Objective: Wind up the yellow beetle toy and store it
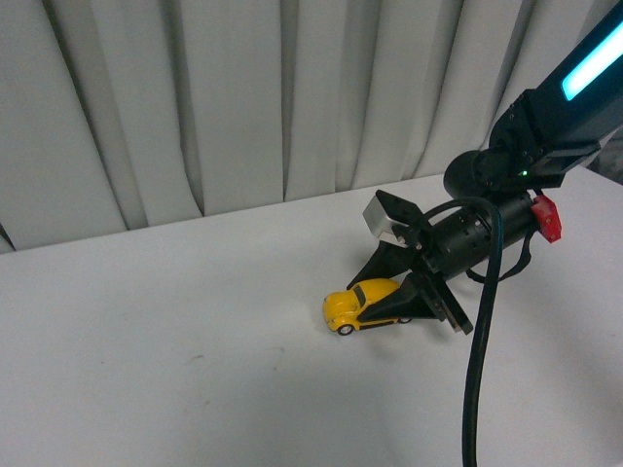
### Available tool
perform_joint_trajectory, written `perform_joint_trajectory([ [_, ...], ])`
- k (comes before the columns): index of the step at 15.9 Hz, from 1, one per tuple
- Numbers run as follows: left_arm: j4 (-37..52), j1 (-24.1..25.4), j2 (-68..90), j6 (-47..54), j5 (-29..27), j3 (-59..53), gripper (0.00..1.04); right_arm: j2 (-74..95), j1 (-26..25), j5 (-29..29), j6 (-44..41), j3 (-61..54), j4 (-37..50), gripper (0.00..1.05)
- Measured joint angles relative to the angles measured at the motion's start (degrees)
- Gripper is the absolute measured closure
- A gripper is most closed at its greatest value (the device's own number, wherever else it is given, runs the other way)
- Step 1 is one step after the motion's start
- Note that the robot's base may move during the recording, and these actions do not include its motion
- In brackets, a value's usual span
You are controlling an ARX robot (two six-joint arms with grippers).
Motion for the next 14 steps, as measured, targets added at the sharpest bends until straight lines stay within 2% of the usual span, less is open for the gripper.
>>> perform_joint_trajectory([
  [14, 0.02, 0.00, 0.00, 0.00, 0.00, 0.00, 0.07, 0.42, -0.04, 4.26, -5.33, 2.69, -6.51, 0.64],
])
